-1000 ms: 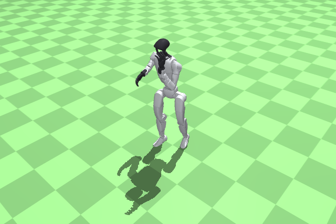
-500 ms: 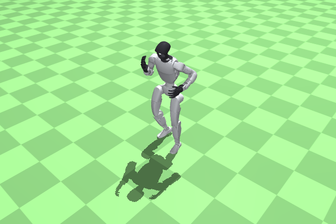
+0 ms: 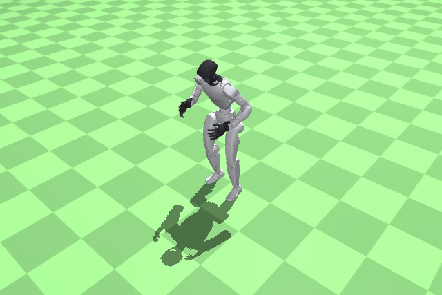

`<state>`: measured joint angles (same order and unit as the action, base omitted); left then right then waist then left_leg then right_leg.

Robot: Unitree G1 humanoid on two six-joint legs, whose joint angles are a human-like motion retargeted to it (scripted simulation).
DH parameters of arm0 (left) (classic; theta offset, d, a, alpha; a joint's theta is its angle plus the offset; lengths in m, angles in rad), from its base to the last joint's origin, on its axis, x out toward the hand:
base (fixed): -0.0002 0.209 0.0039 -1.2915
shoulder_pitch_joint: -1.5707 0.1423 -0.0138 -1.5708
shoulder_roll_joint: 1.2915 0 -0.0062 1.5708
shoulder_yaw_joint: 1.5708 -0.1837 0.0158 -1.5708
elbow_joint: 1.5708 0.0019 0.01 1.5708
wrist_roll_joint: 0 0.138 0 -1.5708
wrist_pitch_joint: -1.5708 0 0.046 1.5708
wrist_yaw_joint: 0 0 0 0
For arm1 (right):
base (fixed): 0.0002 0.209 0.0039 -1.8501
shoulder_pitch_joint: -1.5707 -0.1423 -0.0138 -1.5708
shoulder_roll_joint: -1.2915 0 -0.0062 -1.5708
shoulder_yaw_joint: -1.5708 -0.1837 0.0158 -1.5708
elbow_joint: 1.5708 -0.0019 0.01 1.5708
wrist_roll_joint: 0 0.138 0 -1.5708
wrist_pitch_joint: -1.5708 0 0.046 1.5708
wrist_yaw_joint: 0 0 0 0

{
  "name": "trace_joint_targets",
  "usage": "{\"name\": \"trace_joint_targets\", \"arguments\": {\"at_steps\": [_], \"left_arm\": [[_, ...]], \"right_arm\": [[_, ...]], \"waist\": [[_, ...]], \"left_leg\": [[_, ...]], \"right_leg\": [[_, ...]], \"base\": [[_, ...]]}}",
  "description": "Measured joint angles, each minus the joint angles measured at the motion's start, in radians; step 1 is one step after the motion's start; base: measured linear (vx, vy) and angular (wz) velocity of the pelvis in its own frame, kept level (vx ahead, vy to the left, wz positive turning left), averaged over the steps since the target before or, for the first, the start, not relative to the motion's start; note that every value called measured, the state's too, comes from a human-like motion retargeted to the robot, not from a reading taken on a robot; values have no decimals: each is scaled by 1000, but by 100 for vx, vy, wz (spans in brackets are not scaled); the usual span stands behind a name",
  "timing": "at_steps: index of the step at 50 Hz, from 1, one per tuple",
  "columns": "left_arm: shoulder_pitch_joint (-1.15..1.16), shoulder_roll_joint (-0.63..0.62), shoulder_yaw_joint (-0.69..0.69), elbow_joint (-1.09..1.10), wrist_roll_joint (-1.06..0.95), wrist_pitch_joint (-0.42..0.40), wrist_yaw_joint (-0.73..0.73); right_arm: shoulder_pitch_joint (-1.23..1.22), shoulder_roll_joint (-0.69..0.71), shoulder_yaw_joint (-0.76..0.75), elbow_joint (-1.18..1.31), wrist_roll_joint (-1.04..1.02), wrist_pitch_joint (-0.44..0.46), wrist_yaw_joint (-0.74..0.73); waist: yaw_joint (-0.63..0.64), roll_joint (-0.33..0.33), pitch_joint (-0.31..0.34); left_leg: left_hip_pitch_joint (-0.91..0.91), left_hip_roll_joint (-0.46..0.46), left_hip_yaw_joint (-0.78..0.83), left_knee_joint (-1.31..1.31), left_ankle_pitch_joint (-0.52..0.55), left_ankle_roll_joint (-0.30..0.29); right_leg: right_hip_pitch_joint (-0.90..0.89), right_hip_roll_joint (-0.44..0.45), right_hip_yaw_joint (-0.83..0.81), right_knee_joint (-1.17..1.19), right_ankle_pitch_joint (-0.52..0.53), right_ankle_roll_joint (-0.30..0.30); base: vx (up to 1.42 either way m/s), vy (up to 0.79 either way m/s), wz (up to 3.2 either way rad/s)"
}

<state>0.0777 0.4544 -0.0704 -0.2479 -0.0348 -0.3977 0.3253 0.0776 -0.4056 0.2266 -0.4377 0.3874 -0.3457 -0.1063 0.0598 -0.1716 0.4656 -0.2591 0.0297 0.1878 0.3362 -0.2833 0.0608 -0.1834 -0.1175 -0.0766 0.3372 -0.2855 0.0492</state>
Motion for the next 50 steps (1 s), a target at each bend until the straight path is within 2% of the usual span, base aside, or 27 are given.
{"name": "trace_joint_targets", "arguments": {"at_steps": [2,3,5,8,10,11,14,16,18,20,22,23,25,27,28,30,33,35,36,38,40,42,43,45,47,50], "left_arm": [[243,5,20,-16,-50,-3,-96],[348,16,34,-22,-50,-1,-134],[511,63,67,-27,-32,5,-199],[600,156,57,-16,-90,41,-270],[583,223,16,-9,-155,69,-256],[566,254,4,-15,-171,69,-236],[503,321,-2,-43,-198,50,-181],[448,319,5,-71,-217,35,-147],[366,286,1,-111,-223,27,-112],[233,230,-24,-159,-216,27,-68],[78,162,-36,-213,-184,32,-38],[-8,128,-33,-239,-159,38,-22],[-219,78,-15,-282,-99,53,8],[-507,71,-11,-285,-8,88,-3],[-652,80,-21,-276,58,110,-17],[-930,123,-64,-246,145,161,1],[-1075,237,-131,-252,160,165,143],[-1004,282,-120,-277,99,140,200],[-923,280,-95,-290,65,124,186],[-743,253,-45,-313,4,105,132],[-556,210,-22,-322,-40,97,66],[-378,167,-35,-298,-70,89,-8],[-295,149,-48,-273,-86,81,-49],[-143,122,-71,-205,-116,64,-130],[4,106,-64,-124,-142,61,-229],[270,92,45,5,-230,117,-473]], "right_arm": [[-116,-12,-23,-47,9,-9,22],[-182,-23,-44,-76,11,-17,17],[-337,-35,-76,-123,27,-34,-27],[-632,17,-87,-131,41,-45,-135],[-795,71,-105,-137,20,-50,-218],[-833,90,-119,-154,8,-58,-251],[-856,113,-160,-235,-22,-74,-298],[-783,104,-186,-304,-37,-71,-283],[-662,88,-192,-356,-46,-56,-244],[-501,68,-177,-378,-24,-31,-176],[-329,47,-133,-327,25,-3,-81],[-245,31,-112,-279,42,12,-37],[-88,-14,-74,-150,39,36,11],[67,-58,-41,-11,5,49,32],[159,-78,-35,37,4,51,58],[319,-122,-52,71,37,57,111],[476,-229,-112,2,80,34,124],[514,-270,-142,-30,84,41,101],[518,-262,-145,-28,102,51,97],[505,-227,-136,-6,136,76,94],[449,-179,-109,46,129,99,92],[362,-151,-89,112,69,113,101],[315,-143,-84,142,43,113,105],[215,-125,-76,176,21,101,98],[65,-102,-81,131,-4,82,66],[-323,-15,-139,-3,-125,96,47]], "waist": [[-20,-27,-62],[-20,-26,-80],[4,2,-86],[57,78,-97],[79,87,-157],[78,76,-199],[63,28,-316],[48,0,-368],[40,-2,-390],[39,38,-379],[18,116,-361],[-4,147,-357],[-69,165,-335],[-133,135,-276],[-162,123,-247],[-191,117,-197],[-218,164,-209],[-217,192,-249],[-214,192,-276],[-206,169,-329],[-193,126,-370],[-170,75,-393],[-159,50,-398],[-130,26,-378],[-104,35,-310],[-89,47,-187]], "left_leg": [[-120,-39,-14,301,-109,40],[-184,-55,-28,482,-170,52],[-264,-81,-54,792,-272,65],[-281,-60,-51,1061,-360,116],[-291,-37,-12,1120,-374,159],[-285,-35,11,1094,-375,176],[-238,-55,69,887,-356,193],[-170,-78,88,644,-310,164],[-79,-80,89,360,-236,115],[31,-40,92,71,-106,53],[111,47,115,-94,-3,-11],[130,82,121,-125,-10,-38],[144,97,84,-115,-144,-55],[132,67,16,-14,-305,-16],[88,65,-7,111,-373,-15],[33,57,-45,234,-412,-12],[66,71,-45,113,-301,-81],[145,63,-36,-106,-128,-65],[160,51,-31,-167,-34,-72],[178,11,-25,-255,132,-85],[173,-37,-16,-261,205,-79],[109,-80,2,-93,132,-35],[50,-96,11,63,64,-17],[-84,-96,26,437,-71,-7],[-182,-60,21,777,-171,1],[-256,3,-12,1114,-280,67]], "right_leg": [[52,-60,32,-106,-26,23],[73,-82,38,-141,-72,29],[112,-99,50,-169,-169,14],[81,-70,94,-27,-255,-43],[30,-68,114,42,-248,-30],[31,-79,108,13,-210,-7],[61,-119,69,-131,-27,50],[87,-137,36,-215,115,69],[105,-131,-11,-244,201,71],[123,-91,-63,-196,195,40],[75,-23,-82,53,72,-6],[16,0,-82,245,-7,-19],[-98,0,-79,622,-146,-18],[-154,-36,-76,890,-248,-30],[-166,-51,-82,980,-287,-47],[-195,-61,-90,1060,-319,-84],[-168,-33,-152,838,-301,-97],[-96,-2,-217,511,-227,-85],[-43,10,-253,319,-152,-65],[48,13,-314,-18,14,-19],[101,-9,-334,-215,155,23],[117,-63,-280,-267,201,49],[126,-95,-242,-275,187,56],[163,-135,-180,-289,95,67],[212,-135,-158,-287,-31,53],[212,-111,-114,-147,-193,-30]], "base": [[13,-6,-50],[12,-2,-67],[10,0,-90],[9,3,-97],[17,1,-40],[22,3,14],[24,8,57],[19,14,47],[13,15,10],[8,16,-2],[6,17,25],[4,16,69],[0,12,118],[-4,5,164],[-4,2,162],[-2,0,114],[11,-4,14],[15,-12,-41],[14,-16,-32],[12,-17,-8],[9,-16,8],[4,-14,14],[1,-14,17],[-2,-13,7],[-7,-10,-24],[-8,-9,-70]]}}
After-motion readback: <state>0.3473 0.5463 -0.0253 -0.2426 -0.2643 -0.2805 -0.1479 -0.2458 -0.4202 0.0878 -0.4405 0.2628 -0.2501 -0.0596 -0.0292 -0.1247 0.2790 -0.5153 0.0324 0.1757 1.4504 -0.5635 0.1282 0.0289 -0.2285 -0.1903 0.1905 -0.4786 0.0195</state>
